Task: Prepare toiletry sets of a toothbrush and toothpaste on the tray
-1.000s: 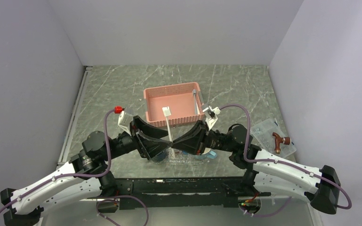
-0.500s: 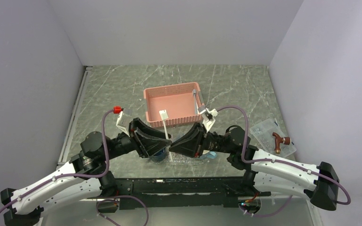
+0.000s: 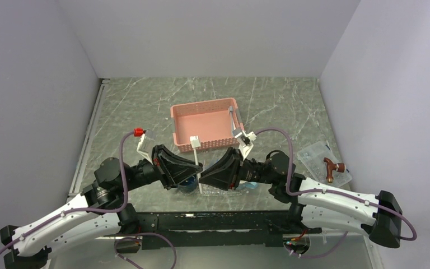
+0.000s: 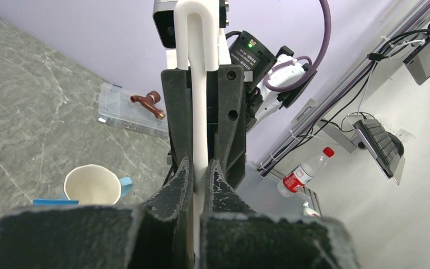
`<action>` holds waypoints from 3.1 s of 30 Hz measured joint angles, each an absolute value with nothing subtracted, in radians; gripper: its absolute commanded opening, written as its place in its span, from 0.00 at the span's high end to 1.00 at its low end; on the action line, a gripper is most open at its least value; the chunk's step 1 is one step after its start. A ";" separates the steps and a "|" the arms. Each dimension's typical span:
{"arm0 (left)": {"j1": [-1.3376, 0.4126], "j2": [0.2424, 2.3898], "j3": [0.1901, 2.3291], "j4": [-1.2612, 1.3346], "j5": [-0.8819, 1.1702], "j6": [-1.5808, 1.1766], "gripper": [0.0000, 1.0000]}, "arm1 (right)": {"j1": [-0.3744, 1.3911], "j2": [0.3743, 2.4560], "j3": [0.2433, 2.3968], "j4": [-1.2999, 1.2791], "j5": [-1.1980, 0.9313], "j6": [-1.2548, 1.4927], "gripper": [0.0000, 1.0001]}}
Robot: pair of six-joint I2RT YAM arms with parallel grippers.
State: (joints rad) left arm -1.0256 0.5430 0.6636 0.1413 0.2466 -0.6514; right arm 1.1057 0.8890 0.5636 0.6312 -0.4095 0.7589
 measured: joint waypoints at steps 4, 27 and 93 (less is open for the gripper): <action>-1.026 0.539 0.662 0.117 0.247 -0.645 1.00 | 1.113 0.890 0.581 0.572 -0.400 0.743 0.56; -1.026 0.600 0.786 -0.284 0.458 -0.460 1.00 | 1.116 0.799 0.936 -0.275 -0.348 0.356 0.38; -1.025 0.672 0.808 -0.609 0.649 -0.249 0.67 | 1.116 1.034 1.084 -0.419 -0.586 0.260 1.00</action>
State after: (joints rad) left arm -1.0252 0.6724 0.8082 -0.6090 0.6495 -0.2489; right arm 1.1164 1.0340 1.0840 -0.4191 -0.5858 0.2604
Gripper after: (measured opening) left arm 0.128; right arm 0.217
